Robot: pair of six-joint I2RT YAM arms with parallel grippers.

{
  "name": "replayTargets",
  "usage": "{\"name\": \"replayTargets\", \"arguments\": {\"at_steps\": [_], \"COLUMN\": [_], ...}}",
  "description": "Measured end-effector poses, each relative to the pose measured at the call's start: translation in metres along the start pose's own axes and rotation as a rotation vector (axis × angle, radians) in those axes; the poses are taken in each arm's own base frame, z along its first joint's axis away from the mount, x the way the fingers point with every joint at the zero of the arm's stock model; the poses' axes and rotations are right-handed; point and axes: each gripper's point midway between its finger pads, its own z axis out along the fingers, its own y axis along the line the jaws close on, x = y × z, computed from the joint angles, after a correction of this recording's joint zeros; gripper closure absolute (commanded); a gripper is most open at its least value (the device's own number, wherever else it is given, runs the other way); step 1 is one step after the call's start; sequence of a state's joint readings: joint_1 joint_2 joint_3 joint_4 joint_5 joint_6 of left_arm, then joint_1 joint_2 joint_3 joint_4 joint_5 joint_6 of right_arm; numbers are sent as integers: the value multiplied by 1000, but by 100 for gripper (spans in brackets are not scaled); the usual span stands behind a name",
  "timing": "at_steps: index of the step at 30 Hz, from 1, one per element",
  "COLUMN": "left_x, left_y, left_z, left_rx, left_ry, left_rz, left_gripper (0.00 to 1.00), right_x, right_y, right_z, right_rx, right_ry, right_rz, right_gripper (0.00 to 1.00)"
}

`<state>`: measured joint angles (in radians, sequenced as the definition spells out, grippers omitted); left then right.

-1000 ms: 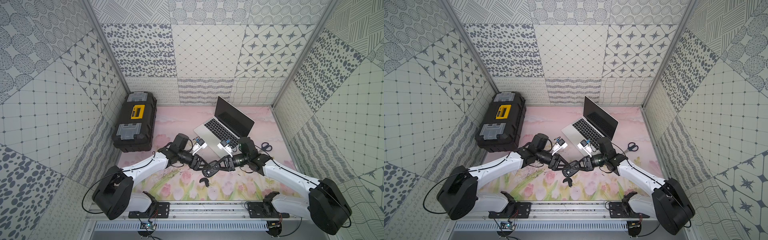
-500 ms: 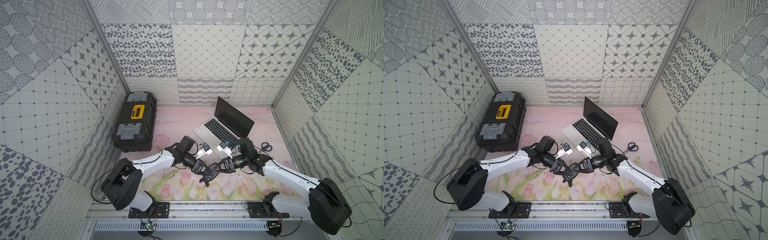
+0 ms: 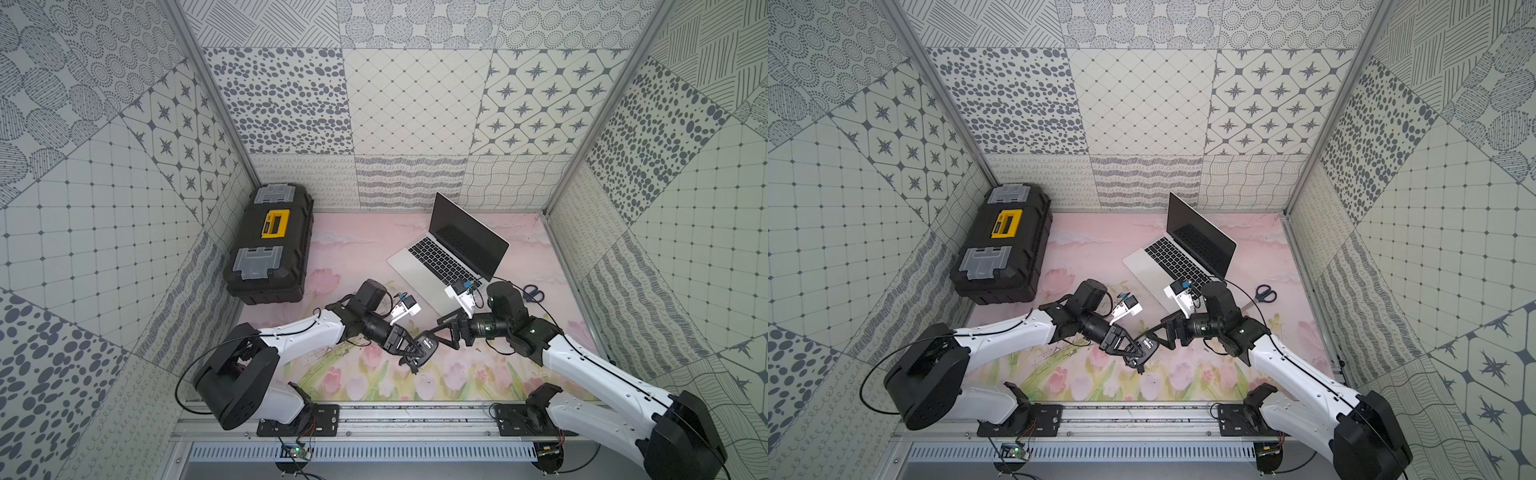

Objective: Insert the wireless mouse receiver into the laptop
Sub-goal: Take out the USB plug from the mouse.

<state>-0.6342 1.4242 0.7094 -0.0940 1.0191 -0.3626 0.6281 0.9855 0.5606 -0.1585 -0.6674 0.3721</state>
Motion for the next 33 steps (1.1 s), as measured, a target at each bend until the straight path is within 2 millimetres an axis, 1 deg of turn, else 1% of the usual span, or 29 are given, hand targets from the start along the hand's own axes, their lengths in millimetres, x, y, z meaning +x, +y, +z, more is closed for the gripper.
{"name": "replayTargets", "arguments": {"at_steps": [2, 4, 6, 8, 11, 14, 18, 22, 28, 33], "left_x": [-4, -9, -15, -19, -23, -25, -23, -21, -22, -21], "left_y": [8, 16, 24, 32, 47, 59, 73, 83, 86, 87], "left_z": [-3, -6, -11, -15, -22, -25, -26, -25, -24, -23], "left_rx": [-51, -102, -167, -213, -279, -330, -375, -403, -407, -407], "left_ry": [-25, -44, -69, -85, -106, -112, -104, -93, -88, -87], "left_rz": [-39, -76, -117, -153, -226, -279, -338, -371, -385, -398], "left_gripper": [100, 100, 100, 100, 100, 100, 100, 100, 100, 100], "right_x": [4, 14, 28, 35, 41, 41, 36, 31, 33, 39], "right_y": [-3, -3, -3, -5, -9, -7, -6, -8, -11, -17], "right_z": [6, 16, 31, 41, 54, 63, 67, 66, 71, 75], "right_rx": [83, 157, 242, 320, 420, 480, 528, 558, 568, 578], "right_ry": [-3, 18, 65, 93, 126, 137, 129, 118, 137, 165], "right_rz": [-55, -124, -216, -288, -381, -456, -510, -527, -529, -529], "right_gripper": [8, 11, 13, 16, 22, 29, 39, 43, 44, 45]}}
